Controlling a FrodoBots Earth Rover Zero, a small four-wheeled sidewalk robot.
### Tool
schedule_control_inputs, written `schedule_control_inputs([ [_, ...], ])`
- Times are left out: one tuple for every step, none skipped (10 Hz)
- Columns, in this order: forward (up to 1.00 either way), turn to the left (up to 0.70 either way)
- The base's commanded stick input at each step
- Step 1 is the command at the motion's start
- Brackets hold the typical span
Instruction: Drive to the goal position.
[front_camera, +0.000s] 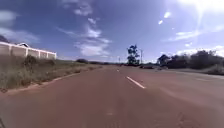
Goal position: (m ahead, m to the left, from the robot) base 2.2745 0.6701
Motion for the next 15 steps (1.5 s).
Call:
schedule_control_inputs([
  [1.00, 0.00],
  [1.00, 0.00],
  [1.00, 0.00],
  [1.00, 0.00],
  [1.00, 0.00],
  [1.00, 0.00],
  [1.00, 0.00],
  [1.00, 0.00],
  [1.00, 0.00],
  [1.00, 0.00],
  [1.00, 0.00],
  [1.00, 0.00],
  [1.00, 0.00],
  [1.00, 0.00],
  [1.00, 0.00],
])
